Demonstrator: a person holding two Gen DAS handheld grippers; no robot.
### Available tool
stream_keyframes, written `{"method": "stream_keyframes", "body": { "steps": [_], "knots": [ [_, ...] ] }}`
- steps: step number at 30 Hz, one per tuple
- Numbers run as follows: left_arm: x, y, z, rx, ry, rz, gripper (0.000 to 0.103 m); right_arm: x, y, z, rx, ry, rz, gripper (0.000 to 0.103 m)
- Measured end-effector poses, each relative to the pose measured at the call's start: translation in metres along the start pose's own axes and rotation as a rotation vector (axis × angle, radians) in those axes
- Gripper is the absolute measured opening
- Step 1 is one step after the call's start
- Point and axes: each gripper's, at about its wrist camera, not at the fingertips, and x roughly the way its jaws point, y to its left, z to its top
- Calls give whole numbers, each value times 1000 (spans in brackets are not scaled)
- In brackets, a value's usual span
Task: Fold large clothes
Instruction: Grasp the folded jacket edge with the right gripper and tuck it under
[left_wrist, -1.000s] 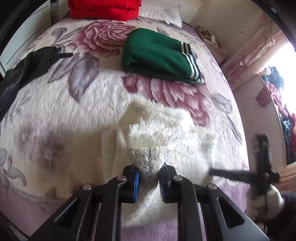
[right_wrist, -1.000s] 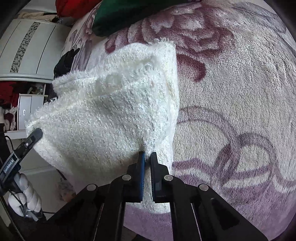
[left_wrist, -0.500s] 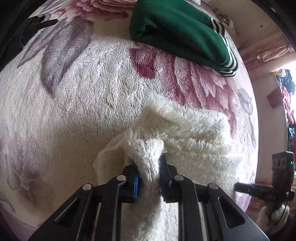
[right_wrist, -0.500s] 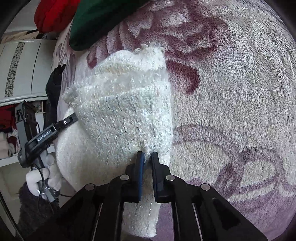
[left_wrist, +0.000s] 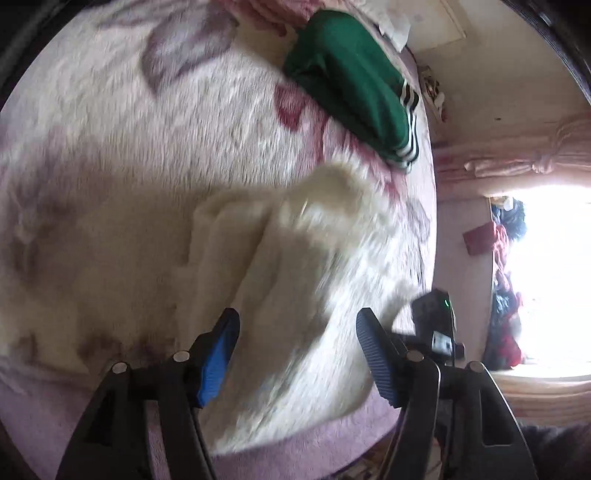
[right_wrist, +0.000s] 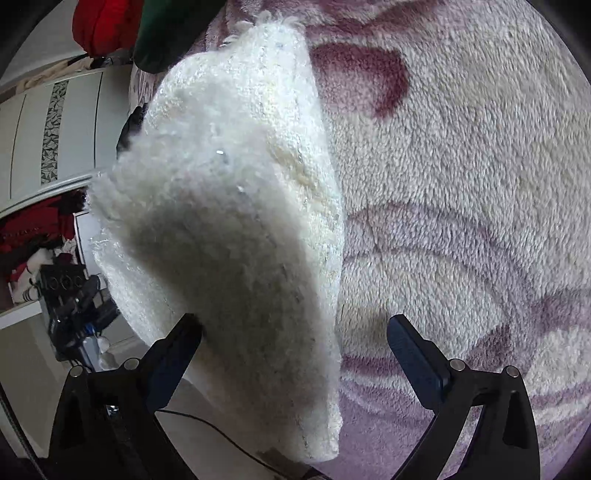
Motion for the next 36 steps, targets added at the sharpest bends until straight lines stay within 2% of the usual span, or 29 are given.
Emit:
{"method": "stream_keyframes", "body": {
  "steps": [3, 6, 9, 12, 14, 15, 16, 17, 21, 25, 27, 28, 30, 31, 34, 36],
  "knots": [
    [20, 9, 2, 14, 10, 36, 63, 11, -13, 3, -16, 13, 97, 103],
    [45, 24, 17, -2, 33, -4, 64, 18, -13, 10, -62, 19, 180, 103],
    [53, 35, 32, -11, 39, -82, 67, 30, -6, 15, -101, 53, 270, 103],
    [49, 39, 39, 4, 27, -133, 67, 50, 10, 22, -146, 85, 248, 103],
    [45, 38, 40, 10, -1, -139, 66, 54, 15, 24, -129, 71, 244, 102],
    [42, 34, 39, 23, -20, -136, 66, 53, 16, 23, -114, 56, 258, 92],
    [39, 29, 38, 43, -36, -130, 61, 50, 16, 22, -106, 43, 279, 74],
    [37, 25, 38, 60, -42, -123, 46, 47, 16, 20, -102, 37, 287, 69],
    [30, 18, 39, 49, -77, -158, 40, 34, 28, 8, -100, 22, 314, 59],
    [22, 16, 41, 21, -103, -189, 39, 27, 46, 4, -136, 19, 317, 57],
    [19, 20, 42, 6, -93, -184, 39, 28, 51, 5, -158, 33, 282, 57],
    [25, 24, 45, -20, -63, -174, 39, 32, 53, 9, -168, 52, 231, 62],
    [32, 33, 43, -74, 4, -155, 39, 38, 44, 13, -156, 94, 54, 77],
    [31, 33, 39, -77, 22, -162, 41, 36, 38, 10, -148, 97, -8, 77],
    [9, 16, 19, -2, 20, -127, 41, 16, 30, -9, -161, 82, -67, 77],
    [-6, 11, 9, 7, -8, -102, 46, -12, 30, -26, -158, 35, -106, 77]
  ]
}}
